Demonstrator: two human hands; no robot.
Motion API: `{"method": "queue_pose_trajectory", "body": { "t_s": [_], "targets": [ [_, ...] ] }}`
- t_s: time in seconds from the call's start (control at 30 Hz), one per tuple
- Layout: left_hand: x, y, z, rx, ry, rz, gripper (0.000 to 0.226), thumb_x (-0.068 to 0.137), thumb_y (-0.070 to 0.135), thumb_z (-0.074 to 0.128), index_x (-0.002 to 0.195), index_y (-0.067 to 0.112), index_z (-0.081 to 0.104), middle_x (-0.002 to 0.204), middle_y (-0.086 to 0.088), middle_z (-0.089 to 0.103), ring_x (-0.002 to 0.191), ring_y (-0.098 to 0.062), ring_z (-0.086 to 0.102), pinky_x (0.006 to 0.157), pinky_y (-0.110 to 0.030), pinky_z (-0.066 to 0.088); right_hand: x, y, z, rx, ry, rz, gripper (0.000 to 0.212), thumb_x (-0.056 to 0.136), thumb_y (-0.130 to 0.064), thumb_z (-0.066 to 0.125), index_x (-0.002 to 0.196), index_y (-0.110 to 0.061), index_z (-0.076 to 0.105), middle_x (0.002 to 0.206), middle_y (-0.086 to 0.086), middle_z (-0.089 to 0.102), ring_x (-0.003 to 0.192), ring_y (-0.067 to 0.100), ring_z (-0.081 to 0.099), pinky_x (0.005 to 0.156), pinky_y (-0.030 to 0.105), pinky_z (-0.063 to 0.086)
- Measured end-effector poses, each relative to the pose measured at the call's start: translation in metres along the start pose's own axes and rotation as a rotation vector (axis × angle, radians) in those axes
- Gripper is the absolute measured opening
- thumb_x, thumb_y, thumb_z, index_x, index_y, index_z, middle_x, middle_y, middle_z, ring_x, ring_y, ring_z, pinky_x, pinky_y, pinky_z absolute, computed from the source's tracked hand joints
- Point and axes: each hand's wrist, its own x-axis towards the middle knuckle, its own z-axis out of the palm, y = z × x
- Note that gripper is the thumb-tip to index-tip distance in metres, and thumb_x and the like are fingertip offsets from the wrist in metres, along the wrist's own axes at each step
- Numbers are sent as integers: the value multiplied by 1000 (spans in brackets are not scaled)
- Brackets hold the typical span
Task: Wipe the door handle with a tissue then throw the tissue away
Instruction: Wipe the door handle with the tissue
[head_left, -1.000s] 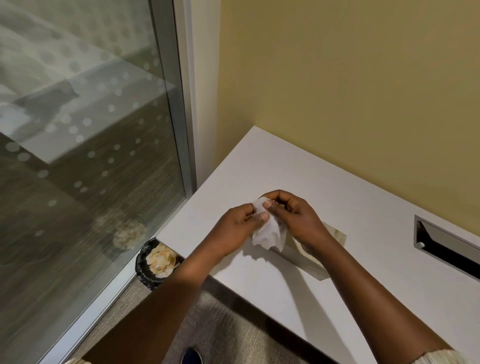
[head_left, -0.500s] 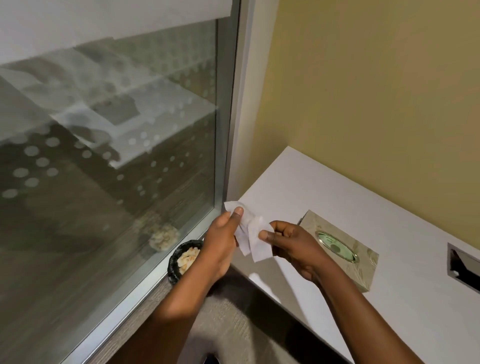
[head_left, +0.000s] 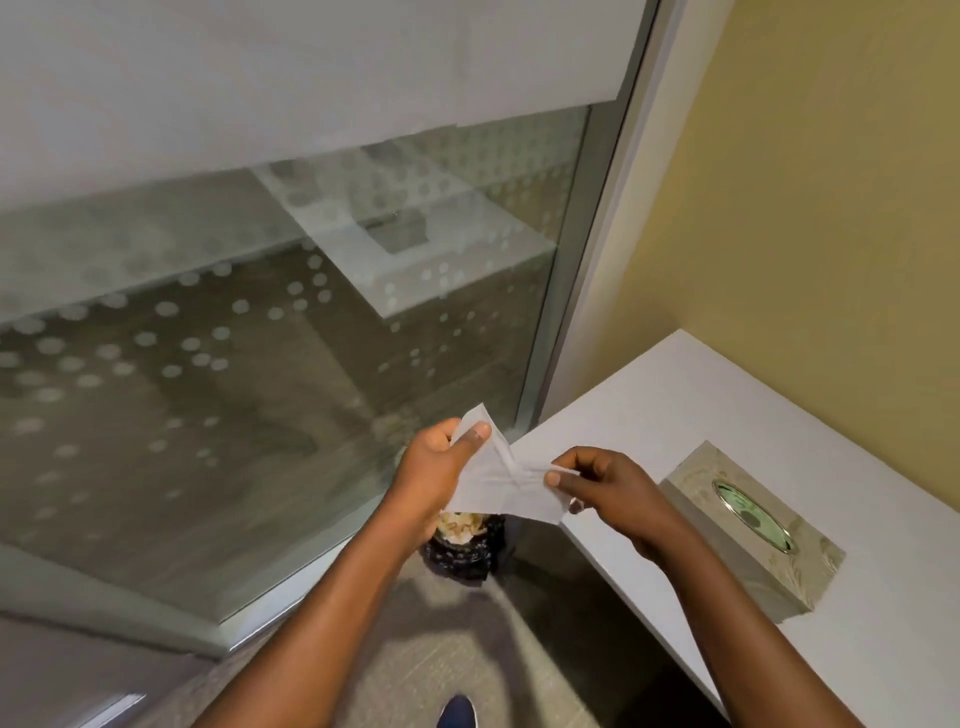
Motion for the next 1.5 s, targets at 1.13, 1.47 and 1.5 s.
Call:
{"method": "queue_pose_trajectory", "body": {
  "t_s": [1.13, 1.47, 1.5],
  "targets": [
    [-355, 32, -444, 99, 283, 99, 50, 69, 33, 88, 113, 11, 76, 107, -5, 80, 97, -19, 71, 85, -32, 56, -129, -238, 440, 376, -504, -207, 14, 101, -13, 56, 96, -9, 69, 86, 7, 69, 81, 18, 63, 72, 33, 56],
    [-391, 34, -510, -392, 365, 185, 31, 90, -7, 61, 118, 4, 66, 100, -9, 77, 86, -18, 73, 72, -32, 60, -144, -285, 525, 455, -556, -182, 31, 102, -15, 55, 121, 9, 55, 106, 16, 72, 94, 22, 65, 76, 31, 53],
    [-392, 33, -517, -396, 372, 179, 36, 83, -3, 62, 118, 4, 67, 100, -8, 77, 87, -18, 73, 73, -32, 59, -143, -289, 530, 456, -561, -187, 31, 102, -15, 54, 122, 9, 55, 111, 19, 72, 97, 24, 65, 79, 33, 54]
  ]
}}
